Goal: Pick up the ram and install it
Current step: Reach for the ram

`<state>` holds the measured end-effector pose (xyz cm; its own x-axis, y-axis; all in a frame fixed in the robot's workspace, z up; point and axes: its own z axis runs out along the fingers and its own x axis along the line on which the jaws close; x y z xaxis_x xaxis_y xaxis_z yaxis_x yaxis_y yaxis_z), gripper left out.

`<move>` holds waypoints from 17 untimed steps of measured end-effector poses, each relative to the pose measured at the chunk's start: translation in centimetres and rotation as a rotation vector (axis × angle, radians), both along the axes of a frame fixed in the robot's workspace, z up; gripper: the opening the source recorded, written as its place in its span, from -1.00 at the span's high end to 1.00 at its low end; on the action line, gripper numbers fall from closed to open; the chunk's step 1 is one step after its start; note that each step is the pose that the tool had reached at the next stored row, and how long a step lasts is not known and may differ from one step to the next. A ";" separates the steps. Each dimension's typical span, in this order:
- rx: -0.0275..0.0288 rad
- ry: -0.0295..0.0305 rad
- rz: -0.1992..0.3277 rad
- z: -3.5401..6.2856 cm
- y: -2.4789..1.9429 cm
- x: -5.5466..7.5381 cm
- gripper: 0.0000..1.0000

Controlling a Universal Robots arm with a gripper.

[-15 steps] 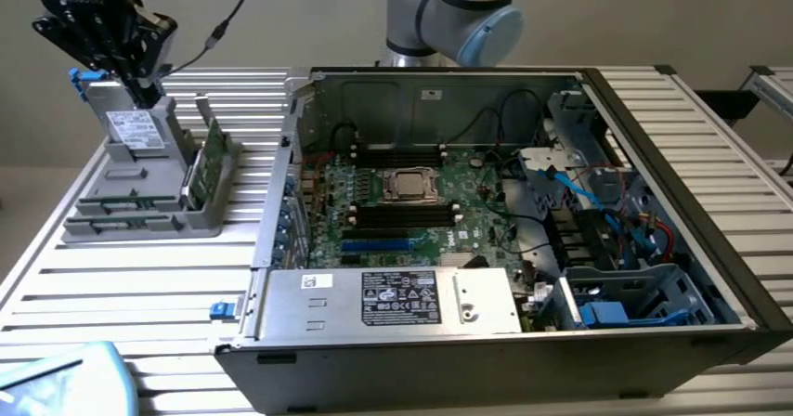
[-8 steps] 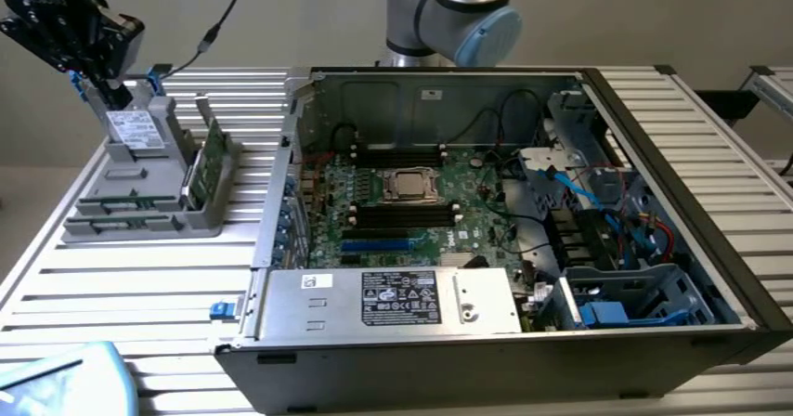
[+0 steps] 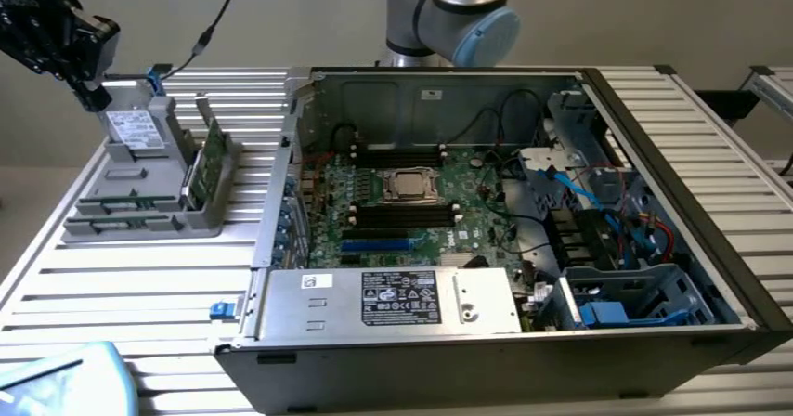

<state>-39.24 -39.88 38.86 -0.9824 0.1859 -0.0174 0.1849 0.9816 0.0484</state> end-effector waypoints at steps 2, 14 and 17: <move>0.0000 0.0019 0.004 -0.09 0.00 -0.3 0.79; 0.0000 0.0223 0.036 -1.07 -0.01 -2.0 0.79; -0.0001 0.0317 0.056 -1.35 0.00 -2.1 0.79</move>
<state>-41.35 -39.88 37.52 -0.9914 0.1305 0.0138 0.1310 0.9904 0.0433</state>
